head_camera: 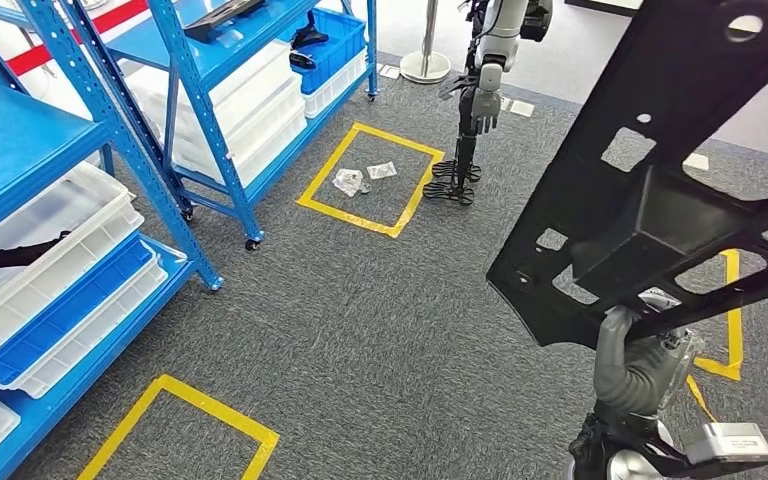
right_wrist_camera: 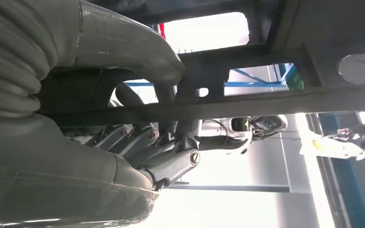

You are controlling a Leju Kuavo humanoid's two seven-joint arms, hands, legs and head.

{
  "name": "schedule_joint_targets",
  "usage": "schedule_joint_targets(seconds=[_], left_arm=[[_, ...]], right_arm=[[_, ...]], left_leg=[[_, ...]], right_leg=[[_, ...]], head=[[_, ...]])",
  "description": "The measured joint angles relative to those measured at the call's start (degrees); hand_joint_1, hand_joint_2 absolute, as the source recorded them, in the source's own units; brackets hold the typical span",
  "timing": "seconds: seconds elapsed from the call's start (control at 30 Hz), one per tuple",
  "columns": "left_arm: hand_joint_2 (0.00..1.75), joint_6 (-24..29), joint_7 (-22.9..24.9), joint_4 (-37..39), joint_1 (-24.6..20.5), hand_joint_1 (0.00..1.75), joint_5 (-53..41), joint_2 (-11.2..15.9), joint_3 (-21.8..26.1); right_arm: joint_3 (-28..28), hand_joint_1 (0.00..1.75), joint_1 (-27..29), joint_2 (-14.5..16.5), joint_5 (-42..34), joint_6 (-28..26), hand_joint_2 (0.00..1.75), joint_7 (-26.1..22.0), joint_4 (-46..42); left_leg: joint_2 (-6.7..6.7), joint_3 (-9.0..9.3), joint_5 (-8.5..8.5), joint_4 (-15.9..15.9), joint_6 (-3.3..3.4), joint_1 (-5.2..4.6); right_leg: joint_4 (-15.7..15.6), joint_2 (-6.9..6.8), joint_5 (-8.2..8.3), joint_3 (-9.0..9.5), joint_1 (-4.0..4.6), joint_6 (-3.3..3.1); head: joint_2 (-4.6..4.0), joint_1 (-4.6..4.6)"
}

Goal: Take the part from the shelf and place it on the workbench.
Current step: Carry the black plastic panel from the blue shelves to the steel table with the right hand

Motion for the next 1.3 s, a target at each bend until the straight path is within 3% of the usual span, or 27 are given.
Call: schedule_joint_targets(seconds=[0.07, 0.13, 0.17, 0.2, 0.23, 0.3, 0.37, 0.47, 0.53, 0.6, 0.63, 0.67, 0.7, 0.77, 0.8, 0.87, 0.9, 0.97, 1.0, 1.07, 1.1, 1.17, 1.2, 1.23, 1.3], left_arm=[[1.75, 0.3, 0.2, 0.0, -0.1, 0.00, 0.5, -0.3, 0.4], [1.75, 0.7, 0.4, 0.0, -0.1, 0.00, 1.1, -0.4, 1.0], [1.75, 1.0, 0.6, 0.0, 0.0, 0.00, 1.5, -0.6, 1.3], [1.75, 1.3, 0.7, 0.0, -0.1, 0.00, 1.9, -0.7, 1.6], [1.75, 1.5, 0.8, 0.0, -0.1, 0.00, 2.1, -0.8, 1.9], [1.75, 1.8, 0.8, 0.0, -0.1, 0.00, 2.4, -1.0, 2.4], [1.75, 2.0, 0.8, -0.1, -0.1, 0.00, 2.5, -1.1, 2.6], [1.75, 2.5, 0.8, -0.1, -0.2, 0.00, 2.6, -1.2, 2.7], [1.75, 2.9, 0.7, -0.1, -0.2, 0.00, 2.7, -1.2, 2.8], [1.75, 3.2, 0.7, -0.1, -0.1, 0.00, 2.6, -1.3, 2.9], [1.75, 3.3, 0.7, -0.1, 0.0, 0.00, 2.6, -1.3, 3.1], [1.75, 3.3, 0.7, -0.1, 0.1, 0.00, 2.6, -1.3, 3.2], [1.75, 3.4, 0.7, -0.1, 0.1, 0.00, 2.6, -1.3, 3.2], [1.75, 3.8, 0.8, -0.1, 0.1, 0.00, 2.6, -1.3, 3.3], [1.75, 4.0, 0.9, -0.1, 0.1, 0.00, 2.6, -1.2, 3.4], [1.75, 4.4, 1.0, -0.1, 0.0, 0.00, 2.6, -1.2, 3.4], [1.75, 4.4, 1.0, -0.1, 0.0, 0.00, 2.5, -1.1, 3.5], [1.75, 4.0, 0.6, -0.1, 0.0, 0.00, 2.3, -1.1, 3.5], [1.75, 3.6, 0.3, -0.1, 0.0, 0.00, 2.2, -1.0, 3.5], [1.75, 2.3, -0.4, -0.1, 0.1, 0.00, 1.8, -1.0, 3.4], [1.75, 1.5, -0.8, -0.1, 0.1, 0.00, 1.6, -1.0, 3.4], [1.75, -0.2, -1.5, -0.1, 0.3, 0.00, 1.2, -0.8, 3.2], [1.75, -0.9, -1.8, -0.1, 0.4, 0.00, 1.0, -0.7, 3.1], [1.75, -1.5, -2.0, -0.1, 0.5, 0.00, 0.9, -0.5, 3.0], [1.75, -2.6, -2.1, -0.1, 0.5, 0.00, 0.7, -0.2, 2.7]], right_arm=[[0.2, 1.75, -1.3, 0.0, 0.1, 0.2, 1.75, 0.1, 1.0], [0.5, 1.75, -2.3, -0.1, 0.1, 0.5, 1.75, 0.1, 2.0], [0.6, 1.75, -2.6, -0.1, 0.0, 0.6, 1.75, 0.2, 2.6], [0.6, 1.75, -3.1, -0.1, -0.2, 0.8, 1.75, 0.3, 3.2], [0.6, 1.75, -3.6, -0.2, -0.3, 1.0, 1.75, 0.3, 3.8], [0.8, 1.75, -4.6, -0.3, -0.4, 1.2, 1.75, 0.4, 4.6], [1.1, 1.75, -5.4, -0.3, -0.4, 1.3, 1.75, 0.5, 5.2], [1.4, 1.75, -6.0, -0.4, -0.5, 1.5, 1.75, 0.5, 6.2], [1.5, 1.75, -6.6, -0.4, -0.5, 1.5, 1.75, 0.4, 7.0], [1.9, 1.75, -7.1, -0.3, -0.6, 1.5, 1.75, 0.3, 7.8], [2.1, 1.75, -7.1, -0.3, -0.6, 1.5, 1.75, 0.3, 8.2], [2.2, 1.75, -7.2, -0.3, -0.6, 1.5, 1.75, 0.3, 8.5], [2.2, 1.75, -7.2, -0.3, -0.6, 1.5, 1.75, 0.2, 8.8], [2.4, 1.75, -7.3, -0.3, -0.7, 1.5, 1.75, 0.1, 9.3], [2.5, 1.75, -7.5, -0.3, -0.7, 1.5, 1.75, 0.0, 9.6], [2.8, 1.75, -8.2, -0.3, -0.9, 1.5, 1.75, 0.0, 10.3], [2.9, 1.75, -8.5, -0.3, -1.1, 1.4, 1.75, -0.1, 10.6], [2.9, 1.75, -9.0, -0.4, -1.4, 1.0, 1.75, -0.2, 11.2], [2.9, 1.75, -9.0, -0.6, -1.5, 0.6, 1.75, -0.3, 11.3], [2.8, 1.75, -8.8, -0.9, -1.6, -0.3, 1.75, -0.6, 11.4], [2.7, 1.75, -8.5, -1.1, -1.7, -0.8, 1.75, -0.8, 11.4], [2.3, 1.75, -6.9, -1.4, -1.9, -1.7, 1.75, -1.3, 11.0], [2.0, 1.75, -5.9, -1.5, -2.0, -2.1, 1.75, -1.4, 10.6], [1.7, 1.75, -4.8, -1.5, -2.2, -2.3, 1.75, -1.5, 10.0], [1.0, 1.75, -3.4, -1.6, -2.3, -2.7, 1.75, -1.6, 8.8]], left_leg=[[1.58, -0.06, 0.40, -0.4, 0.56, 0.07], [3.19, -0.22, 0.41, -0.4, 0.65, -0.03], [3.98, -0.24, 0.39, -0.4, 0.62, -0.04], [4.74, -0.22, 0.34, -0.4, 0.54, 0.01], [5.44, -0.15, 0.25, -0.3, 0.39, 0.09], [6.65, 0.05, -0.14, -0.1, -0.27, -0.03], [7.60, 0.30, -0.50, 0.1, -1.06, -0.35], [8.66, 0.71, -0.74, 0.0, -1.91, -0.04], [6.22, -0.73, -3.31, 3.6, -2.32, 0.33], [3.08, -4.30, -7.26, 11.2, -2.36, 0.37], [2.60, -6.16, -8.45, 14.6, -2.29, 0.31], [2.35, -7.52, -8.85, 16.9, -2.15, 0.28], [2.19, -8.04, -8.14, 17.2, -1.90, 0.24], [1.48, -6.11, -4.29, 12.1, -1.15, 0.12], [-0.03, -4.36, -2.17, 8.1, -0.55, 0.05], [-2.77, -1.87, 0.03, 2.4, 0.24, -0.09], [-3.46, -1.47, 0.16, 1.3, 0.39, -0.23], [-2.27, -1.34, 0.38, 0.7, 0.31, -0.47], [-1.58, -1.13, 0.64, 0.3, 0.31, -0.41], [0.08, -0.60, 1.10, -0.6, 0.43, -0.17], [0.94, -0.46, 1.14, -0.8, 0.48, -0.19], [2.64, -0.46, 1.03, -0.8, 0.57, -0.24], [3.42, -0.46, 0.95, -0.8, 0.53, -0.24], [4.16, -0.42, 0.83, -0.8, 0.42, -0.23], [5.53, -0.16, 0.48, -0.7, 0.00, -0.25]], right_leg=[[5.5, -3.26, -2.74, -2.91, 0.11, -0.26], [13.3, -4.56, -5.86, -6.58, 0.08, -0.32], [15.3, -4.76, -6.38, -7.44, -0.03, -0.02], [14.7, -5.01, -5.89, -6.96, -0.17, 0.50], [11.7, -5.57, -4.67, -5.28, -0.31, 1.16], [3.3, -8.33, -1.89, -0.57, -0.41, 2.07], [-0.5, -9.76, -0.64, 1.51, -0.18, 1.38], [-0.4, -7.86, -0.21, 1.13, -0.01, -0.37], [-0.5, -6.46, 0.05, 0.97, -0.15, -1.49], [-0.5, -5.15, 0.18, 0.85, 0.05, -2.22], [-0.5, -4.49, 0.21, 0.81, 0.26, -2.37], [-0.5, -3.81, 0.25, 0.79, 0.47, -2.48], [-0.5, -3.05, 0.28, 0.80, 0.70, -2.57], [-0.5, -1.67, 0.34, 0.90, 0.99, -2.65], [-0.5, -0.99, 0.36, 0.93, 0.99, -2.65], [-0.4, 0.17, 0.48, 0.69, 1.08, -2.43], [-0.4, 0.75, 0.60, 0.43, 0.95, -2.21], [-0.5, 1.89, 0.96, -0.18, 0.69, -1.54], [-0.3, 1.46, 0.96, -0.52, 0.70, -1.30], [2.7, -1.36, -0.47, -2.23, 0.95, -1.13], [5.7, -3.10, -1.89, -3.73, 0.94, -1.19], [13.0, -4.50, -4.69, -7.31, 0.71, -1.04], [14.9, -4.71, -5.19, -8.25, 0.51, -0.71], [14.6, -4.92, -4.83, -8.05, 0.28, -0.17], [7.7, -6.55, -2.22, -4.20, -0.09, 1.13]], head=[[0.00, 0.34], [0.00, 0.58], [0.00, 0.61], [0.00, 0.65], [0.00, 0.66], [0.00, 0.81], [0.00, 0.69], [0.00, 0.42], [0.00, 0.24], [0.00, 0.02], [0.00, -0.01], [0.00, -0.01], [0.00, -0.01], [0.00, -0.01], [0.00, 0.01], [0.00, 0.08], [0.00, 0.01], [0.00, -0.22], [0.00, -0.30], [0.00, -0.04], [0.00, 0.10], [0.00, 0.31], [0.00, 0.35], [0.00, 0.39], [0.00, 0.41]])
